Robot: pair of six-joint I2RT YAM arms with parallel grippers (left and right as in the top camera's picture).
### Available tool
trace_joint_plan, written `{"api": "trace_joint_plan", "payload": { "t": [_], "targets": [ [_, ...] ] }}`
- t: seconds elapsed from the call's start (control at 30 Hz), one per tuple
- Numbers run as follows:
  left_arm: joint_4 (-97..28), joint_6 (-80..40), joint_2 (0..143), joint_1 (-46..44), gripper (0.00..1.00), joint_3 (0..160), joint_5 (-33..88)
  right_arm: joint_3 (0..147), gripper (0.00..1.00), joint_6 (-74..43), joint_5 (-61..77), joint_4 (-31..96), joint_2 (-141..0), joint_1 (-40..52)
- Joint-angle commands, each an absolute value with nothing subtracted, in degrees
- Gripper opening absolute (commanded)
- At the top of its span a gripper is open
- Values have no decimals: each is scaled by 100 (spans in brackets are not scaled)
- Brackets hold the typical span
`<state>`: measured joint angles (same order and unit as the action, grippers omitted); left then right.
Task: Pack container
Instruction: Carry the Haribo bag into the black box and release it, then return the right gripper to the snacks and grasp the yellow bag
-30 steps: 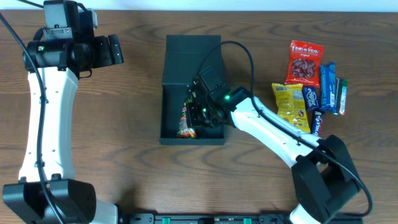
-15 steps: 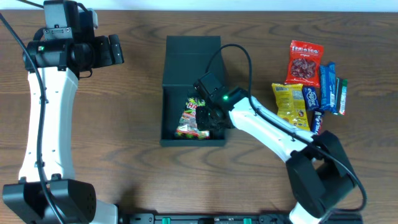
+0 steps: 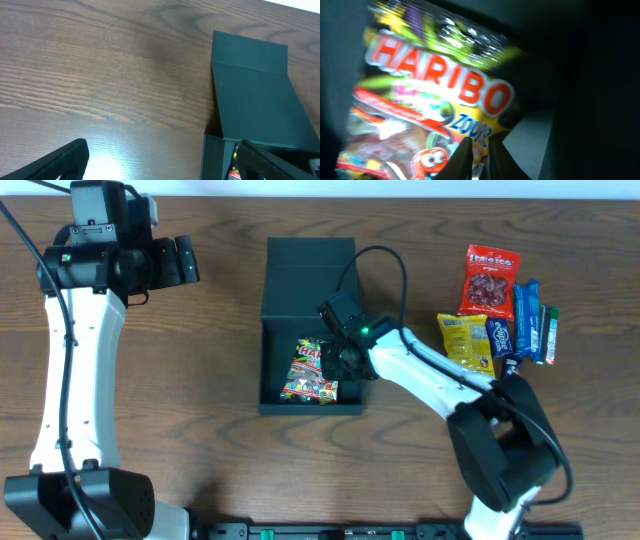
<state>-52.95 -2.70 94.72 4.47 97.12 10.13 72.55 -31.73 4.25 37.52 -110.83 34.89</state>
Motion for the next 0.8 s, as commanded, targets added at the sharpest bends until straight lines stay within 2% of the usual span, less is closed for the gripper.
{"api": "trace_joint_plan", "payload": {
  "t": [0.0,0.37,0.67,0.73,0.77],
  "targets": [
    [-5315,-165,9524,458,95,9756,1013,7220,10,-2947,366,3680,-11356,3459],
    [-5245,-163,9524,458,95,9585,1015,7312,1,-2436,1127,2676,-11399,3476],
    [-5245,-165,9526,451,95,8949,1302,7400,1,-1806,1507,2670,-11395,3527],
    [-5212,-165,9526,449,100,8604,1555,7575,1,-1728,1500,2797,-11384,3520],
    [-5194,-165,9524,449,92,8447,1662,7675,1,-1653,1500,2871,-11378,3516]
  ]
}}
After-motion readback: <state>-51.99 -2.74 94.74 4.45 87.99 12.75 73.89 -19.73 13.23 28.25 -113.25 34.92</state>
